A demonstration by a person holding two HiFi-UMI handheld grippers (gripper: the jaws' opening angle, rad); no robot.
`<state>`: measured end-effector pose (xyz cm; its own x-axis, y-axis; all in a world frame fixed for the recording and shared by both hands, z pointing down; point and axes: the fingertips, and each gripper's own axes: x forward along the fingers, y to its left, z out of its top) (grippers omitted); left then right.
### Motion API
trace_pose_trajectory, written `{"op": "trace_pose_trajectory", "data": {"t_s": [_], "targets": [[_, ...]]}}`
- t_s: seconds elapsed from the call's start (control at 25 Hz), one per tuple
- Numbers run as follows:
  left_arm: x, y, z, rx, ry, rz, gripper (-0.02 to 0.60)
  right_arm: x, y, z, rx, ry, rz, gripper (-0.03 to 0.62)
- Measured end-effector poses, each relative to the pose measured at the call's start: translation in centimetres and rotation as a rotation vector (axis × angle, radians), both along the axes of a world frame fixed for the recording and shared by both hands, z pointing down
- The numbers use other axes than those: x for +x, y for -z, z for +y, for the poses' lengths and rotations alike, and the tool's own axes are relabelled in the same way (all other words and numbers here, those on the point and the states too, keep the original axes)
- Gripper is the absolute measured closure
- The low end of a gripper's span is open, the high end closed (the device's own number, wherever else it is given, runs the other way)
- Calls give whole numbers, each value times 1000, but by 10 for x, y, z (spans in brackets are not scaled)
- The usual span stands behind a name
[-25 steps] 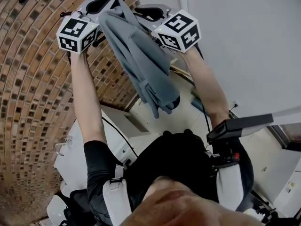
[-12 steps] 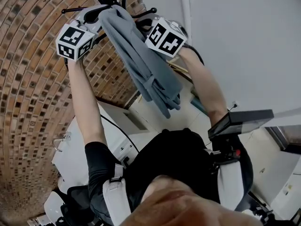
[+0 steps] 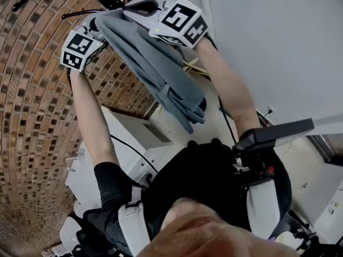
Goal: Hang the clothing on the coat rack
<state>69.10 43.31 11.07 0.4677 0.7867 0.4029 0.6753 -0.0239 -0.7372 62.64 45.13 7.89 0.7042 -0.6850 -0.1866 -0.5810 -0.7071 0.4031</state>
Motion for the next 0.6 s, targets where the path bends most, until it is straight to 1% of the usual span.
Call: {"op": "trace_pose_trajectory", "data": {"t_s": [0.04,0.08,0.12,0.2,0.24,0.28,0.32,0.36,0.4,0.44,0.48,0.52,0.6], "targets": [[-1,1,-2,8,1,4,569,9,-18,-14,-79,15,-53,594],[-2,2,-4,1,4,2,569,19,-39,-23,-162,-3,-106,594],[-3,4,-7,-18,6,-8,569,27,-58,-26,-217,-36,-150,594],[-8,10,-14,-96,-4,-51,569,33,-80,-22,-244,-85,-215,594],[-10,16,-18,-160,-14,-82,569,34,-88,-16,-267,-117,-237,594],[-11,23,-24,-245,-24,-120,569,37,-96,-7,-304,-161,-255,594],[-10,32,-30,-347,-30,-159,569,41,-104,3,-336,-197,-276,594],[-9,40,-38,-447,-30,-190,569,43,-114,9,-352,-208,-306,594],[-8,46,-46,-525,-24,-206,569,41,-124,11,-358,-191,-339,594],[-10,47,-53,-572,-18,-206,569,37,-134,10,-357,-163,-365,594],[-15,46,-57,-592,-16,-197,569,33,-139,9,-348,-144,-373,594],[-22,44,-58,-597,-19,-184,569,29,-138,12,-324,-147,-363,594],[-44,41,-59,-612,-38,-149,569,22,-122,29,-235,-198,-306,594]]}}
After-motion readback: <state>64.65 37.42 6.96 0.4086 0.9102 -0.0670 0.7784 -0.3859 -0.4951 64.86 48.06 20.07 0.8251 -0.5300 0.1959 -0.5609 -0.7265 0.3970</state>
